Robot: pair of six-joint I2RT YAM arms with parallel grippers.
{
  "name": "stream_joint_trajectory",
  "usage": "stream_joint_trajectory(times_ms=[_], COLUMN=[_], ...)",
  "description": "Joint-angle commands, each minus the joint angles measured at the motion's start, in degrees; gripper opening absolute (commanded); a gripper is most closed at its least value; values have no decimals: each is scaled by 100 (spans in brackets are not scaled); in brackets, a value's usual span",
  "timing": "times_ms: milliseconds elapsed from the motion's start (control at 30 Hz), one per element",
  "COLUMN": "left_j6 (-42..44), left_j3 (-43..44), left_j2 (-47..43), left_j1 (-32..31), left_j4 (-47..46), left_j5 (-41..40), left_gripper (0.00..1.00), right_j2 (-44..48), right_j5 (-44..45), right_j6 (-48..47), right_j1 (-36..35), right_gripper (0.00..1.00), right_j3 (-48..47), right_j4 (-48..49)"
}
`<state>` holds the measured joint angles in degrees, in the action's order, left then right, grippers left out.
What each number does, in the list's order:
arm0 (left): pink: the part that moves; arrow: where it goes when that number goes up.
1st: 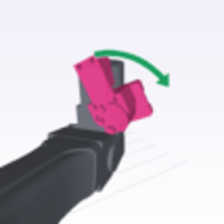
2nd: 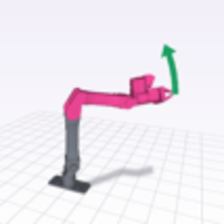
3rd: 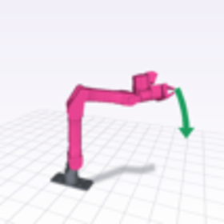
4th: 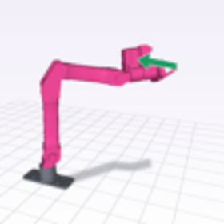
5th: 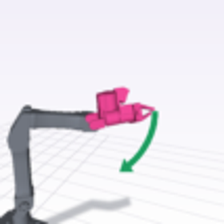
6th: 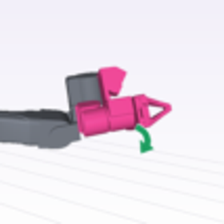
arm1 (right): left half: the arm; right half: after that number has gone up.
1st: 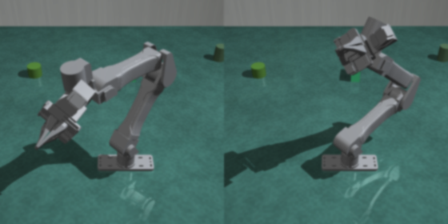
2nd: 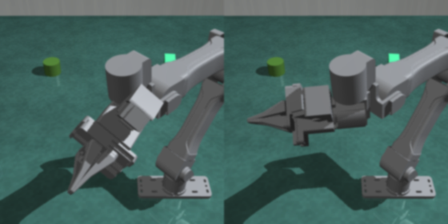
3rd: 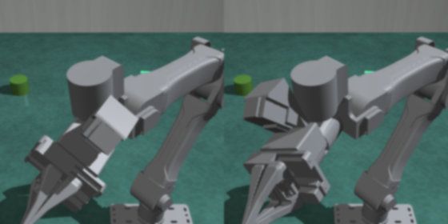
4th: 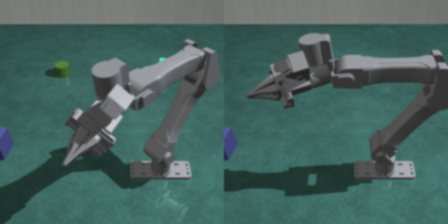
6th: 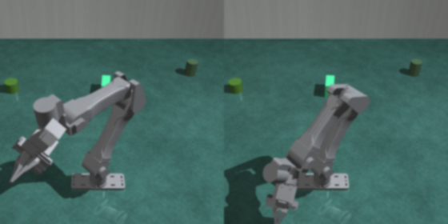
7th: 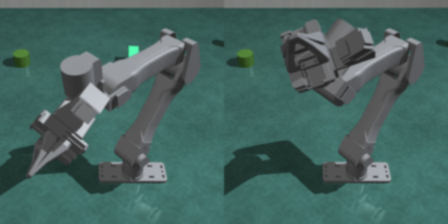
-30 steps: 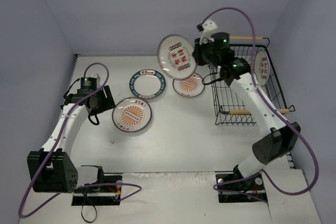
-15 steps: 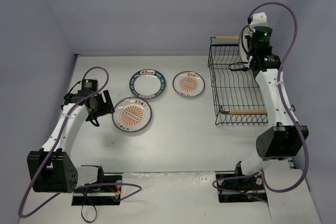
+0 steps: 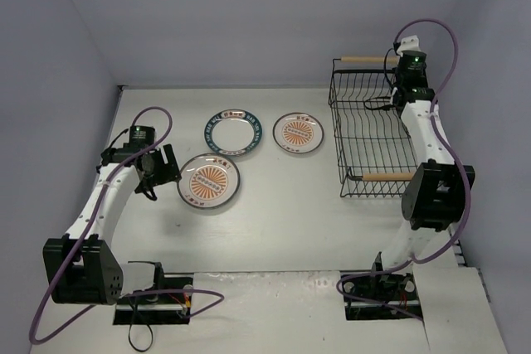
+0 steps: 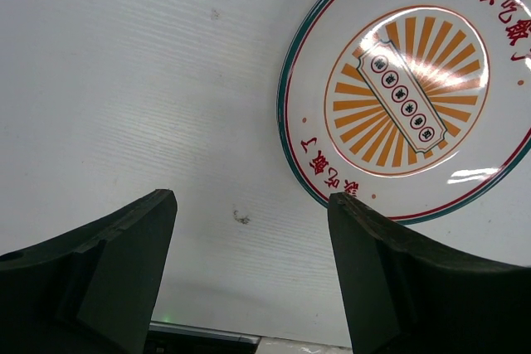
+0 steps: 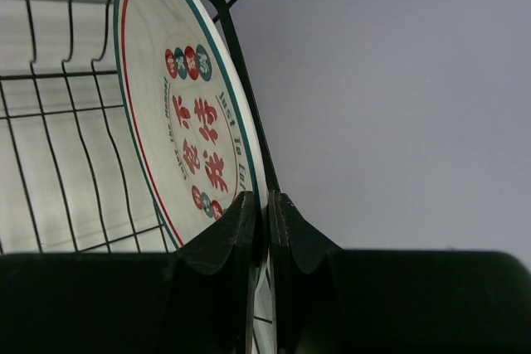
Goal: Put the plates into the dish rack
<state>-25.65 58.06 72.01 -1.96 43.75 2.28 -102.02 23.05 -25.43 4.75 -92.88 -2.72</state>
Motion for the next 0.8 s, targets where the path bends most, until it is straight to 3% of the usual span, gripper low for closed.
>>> stream_joint_trajectory(times_ms=[0, 200, 767], left_j6=[86, 104, 113], left_j3=[188, 223, 170], left_j2=[32, 182, 305], left_j1=[-42, -59, -68], left_j4=[20, 37, 11], left_j5=[-35, 0, 9], left_gripper=[74, 74, 74], right_j2=[94, -11, -345], right_j5=[349, 253, -125], right_j6=[-347, -603, -156], right_j1=[61, 175, 324], right_gripper=[0, 0, 0], right_j3=[24, 341, 816], right_j4=[1045, 1502, 1538])
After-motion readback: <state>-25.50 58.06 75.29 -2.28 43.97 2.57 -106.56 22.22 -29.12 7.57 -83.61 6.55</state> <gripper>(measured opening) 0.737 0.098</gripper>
